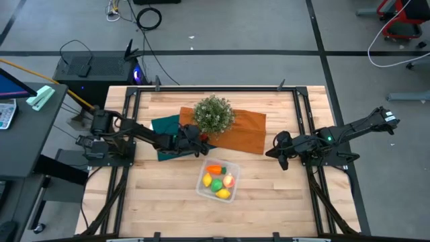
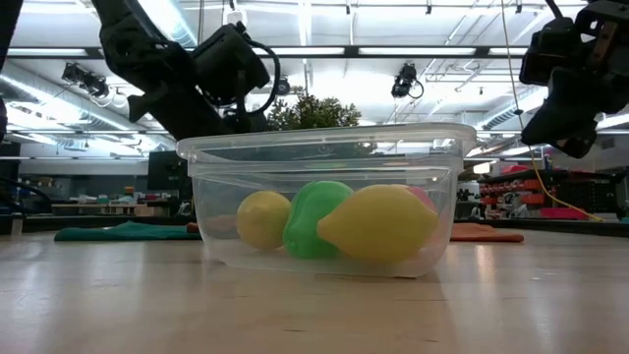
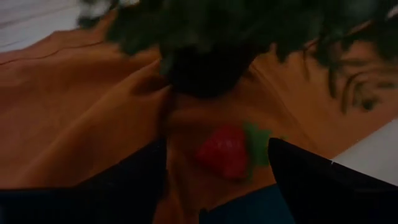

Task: Pick and placing Produce into tupperware
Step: Put the strawberry into the transparent bin

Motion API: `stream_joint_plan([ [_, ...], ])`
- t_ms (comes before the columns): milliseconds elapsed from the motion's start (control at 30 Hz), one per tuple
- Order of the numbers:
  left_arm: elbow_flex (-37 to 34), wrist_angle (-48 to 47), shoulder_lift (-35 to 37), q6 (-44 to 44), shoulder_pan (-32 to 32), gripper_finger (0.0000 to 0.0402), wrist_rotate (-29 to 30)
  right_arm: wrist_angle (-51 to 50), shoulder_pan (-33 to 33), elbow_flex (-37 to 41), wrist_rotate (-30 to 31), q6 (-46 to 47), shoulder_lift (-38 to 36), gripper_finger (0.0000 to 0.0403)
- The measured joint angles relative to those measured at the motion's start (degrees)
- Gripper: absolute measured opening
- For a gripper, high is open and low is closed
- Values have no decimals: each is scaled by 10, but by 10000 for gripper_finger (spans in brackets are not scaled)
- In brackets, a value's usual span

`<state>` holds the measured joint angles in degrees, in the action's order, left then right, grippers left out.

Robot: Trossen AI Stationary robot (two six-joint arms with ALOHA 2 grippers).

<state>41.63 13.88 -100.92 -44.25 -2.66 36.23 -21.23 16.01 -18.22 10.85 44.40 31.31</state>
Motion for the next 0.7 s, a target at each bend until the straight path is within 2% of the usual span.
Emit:
stream_joint_plan([
  [233, 0, 10, -5, 4, 0, 318, 0, 3, 0, 0, 0, 0, 6, 0],
  [567, 1, 22, -24, 11, 13, 394, 0, 6, 0, 0, 2, 0, 10, 0],
  [700, 0, 30, -45, 11, 13, 395, 0, 7, 0, 0, 2, 0, 10, 0],
])
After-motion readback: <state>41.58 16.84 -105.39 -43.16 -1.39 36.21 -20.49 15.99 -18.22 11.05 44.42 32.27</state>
